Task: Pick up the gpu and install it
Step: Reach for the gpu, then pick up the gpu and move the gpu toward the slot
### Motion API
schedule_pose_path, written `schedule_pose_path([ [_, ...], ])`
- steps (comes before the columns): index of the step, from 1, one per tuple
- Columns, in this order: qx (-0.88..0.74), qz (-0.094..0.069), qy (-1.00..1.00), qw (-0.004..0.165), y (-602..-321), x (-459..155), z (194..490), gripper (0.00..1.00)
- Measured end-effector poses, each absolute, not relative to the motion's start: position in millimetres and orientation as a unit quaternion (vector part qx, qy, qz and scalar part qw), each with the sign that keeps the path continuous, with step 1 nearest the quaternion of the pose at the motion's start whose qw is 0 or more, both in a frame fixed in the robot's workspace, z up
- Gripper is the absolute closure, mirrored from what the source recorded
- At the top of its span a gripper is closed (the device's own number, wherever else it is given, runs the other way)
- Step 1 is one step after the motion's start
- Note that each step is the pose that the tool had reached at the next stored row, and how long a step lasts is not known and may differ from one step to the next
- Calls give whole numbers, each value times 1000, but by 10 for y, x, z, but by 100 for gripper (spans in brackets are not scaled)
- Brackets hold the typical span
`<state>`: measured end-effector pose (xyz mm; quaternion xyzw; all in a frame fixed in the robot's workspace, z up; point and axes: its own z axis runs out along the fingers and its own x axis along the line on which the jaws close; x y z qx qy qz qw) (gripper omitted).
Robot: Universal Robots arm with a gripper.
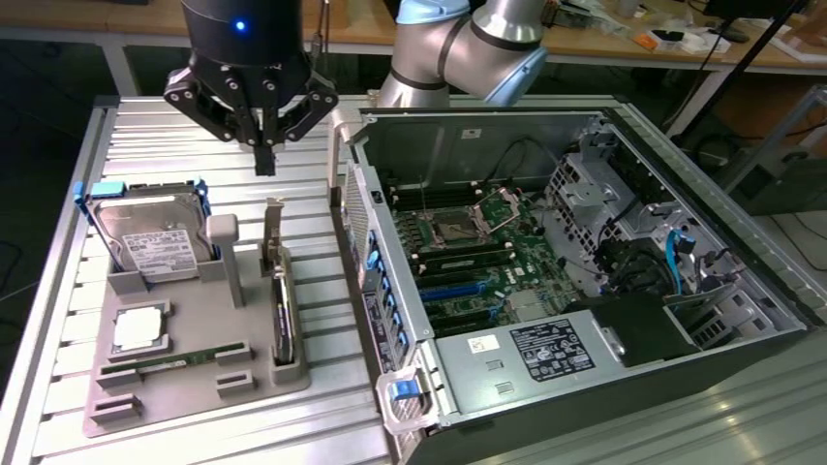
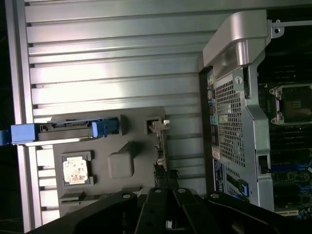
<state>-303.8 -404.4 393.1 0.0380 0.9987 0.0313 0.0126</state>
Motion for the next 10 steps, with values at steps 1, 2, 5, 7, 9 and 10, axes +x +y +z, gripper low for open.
schedule_pose_path([
  [1, 38, 31, 999, 13, -4044, -3038, 3931, 89],
  [2, 38, 31, 999, 13, -4044, -3038, 3931, 89],
  [5, 38, 31, 999, 13, -4044, -3039, 3931, 89],
  [7, 38, 32, 999, 13, -4044, -3039, 3931, 89],
  [9, 38, 32, 999, 13, -4044, -3039, 3932, 89],
  [10, 38, 32, 999, 13, -4044, -3039, 3931, 89],
])
